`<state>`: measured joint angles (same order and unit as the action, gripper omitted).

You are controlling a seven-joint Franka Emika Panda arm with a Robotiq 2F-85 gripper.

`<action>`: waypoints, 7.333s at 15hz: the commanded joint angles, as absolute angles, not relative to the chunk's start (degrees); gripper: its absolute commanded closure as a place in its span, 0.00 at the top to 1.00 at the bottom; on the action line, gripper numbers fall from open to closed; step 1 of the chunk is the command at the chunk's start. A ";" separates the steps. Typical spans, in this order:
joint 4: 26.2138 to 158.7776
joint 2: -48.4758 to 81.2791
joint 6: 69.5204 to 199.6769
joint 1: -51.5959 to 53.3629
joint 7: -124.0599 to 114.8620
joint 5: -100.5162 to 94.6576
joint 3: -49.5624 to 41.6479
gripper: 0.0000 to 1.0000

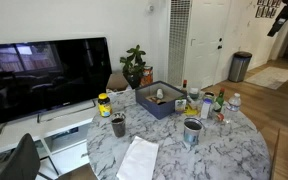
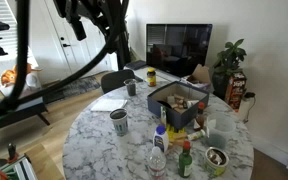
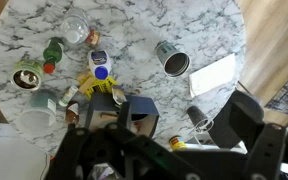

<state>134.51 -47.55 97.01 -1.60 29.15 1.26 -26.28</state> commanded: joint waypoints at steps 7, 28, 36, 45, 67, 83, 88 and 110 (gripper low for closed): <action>134.08 -44.36 95.35 0.90 31.78 2.29 -23.18 1.00; 133.25 -17.40 106.04 14.02 30.43 2.98 5.00 1.00; 135.09 -5.41 127.49 9.82 20.50 14.33 3.12 1.00; 135.98 5.21 137.89 3.85 21.32 11.73 2.41 1.00; 133.86 14.50 141.72 2.98 22.89 14.41 10.58 1.00; 132.69 20.17 148.46 5.14 10.29 2.63 8.00 0.53; 132.51 20.56 147.81 4.56 9.62 2.76 8.31 0.15; 132.36 8.83 121.99 -33.04 78.41 54.28 32.93 0.02</action>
<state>131.17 10.60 129.14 -29.32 68.11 47.86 32.73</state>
